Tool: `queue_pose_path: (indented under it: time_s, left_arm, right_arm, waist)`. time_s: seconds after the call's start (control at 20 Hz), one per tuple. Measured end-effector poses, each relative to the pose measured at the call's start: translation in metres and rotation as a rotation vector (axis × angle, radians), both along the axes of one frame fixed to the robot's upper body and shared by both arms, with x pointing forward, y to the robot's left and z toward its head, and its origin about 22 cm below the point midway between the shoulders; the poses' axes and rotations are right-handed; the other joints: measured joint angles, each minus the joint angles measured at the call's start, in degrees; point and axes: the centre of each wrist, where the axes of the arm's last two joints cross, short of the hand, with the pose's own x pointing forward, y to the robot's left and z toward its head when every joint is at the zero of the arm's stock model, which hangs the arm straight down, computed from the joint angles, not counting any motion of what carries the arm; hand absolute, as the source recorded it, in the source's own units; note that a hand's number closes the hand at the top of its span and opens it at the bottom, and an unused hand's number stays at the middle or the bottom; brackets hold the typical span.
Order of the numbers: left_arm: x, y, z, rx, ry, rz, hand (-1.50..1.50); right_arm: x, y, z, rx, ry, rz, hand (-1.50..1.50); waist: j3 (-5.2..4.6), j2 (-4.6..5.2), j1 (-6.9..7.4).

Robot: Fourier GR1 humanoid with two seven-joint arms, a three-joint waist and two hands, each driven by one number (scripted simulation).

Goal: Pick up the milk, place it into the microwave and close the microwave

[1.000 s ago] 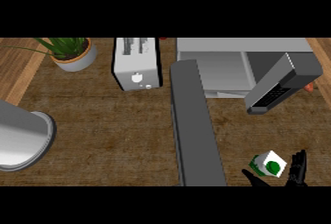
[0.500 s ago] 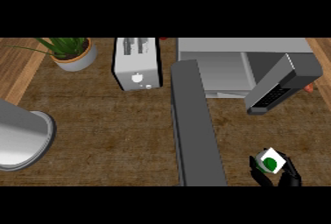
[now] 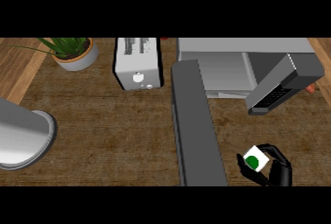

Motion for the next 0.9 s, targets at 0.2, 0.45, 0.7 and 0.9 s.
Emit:
queue_pose_path:
  time_s: [0.2, 0.45, 0.7, 0.9]
  left_arm:
    - [0.001, -0.002, -0.001, -0.006, -0.009, -0.019, -1.50]
    - [0.003, -0.001, -0.004, -0.012, -0.007, -0.022, -1.50]
    - [-0.003, 0.004, 0.000, -0.010, -0.003, -0.008, -1.50]
    - [-0.005, 0.010, 0.001, -0.009, 0.000, 0.007, -1.50]
  right_arm:
    - [0.042, -0.011, 0.023, -0.017, -0.032, 0.245, 1.50]
    - [0.076, -0.003, 0.040, 0.051, -0.057, 0.485, 1.50]
    - [0.098, 0.010, 0.056, 0.062, -0.088, 0.595, 1.50]
    - [0.113, 0.025, 0.074, 0.043, -0.099, 0.617, 1.50]
  waist:
    - [0.10, 0.22, 1.10]
    - [0.09, 0.20, 0.74]
    - [0.05, 0.06, 0.11]
    - [0.02, -0.01, -0.24]
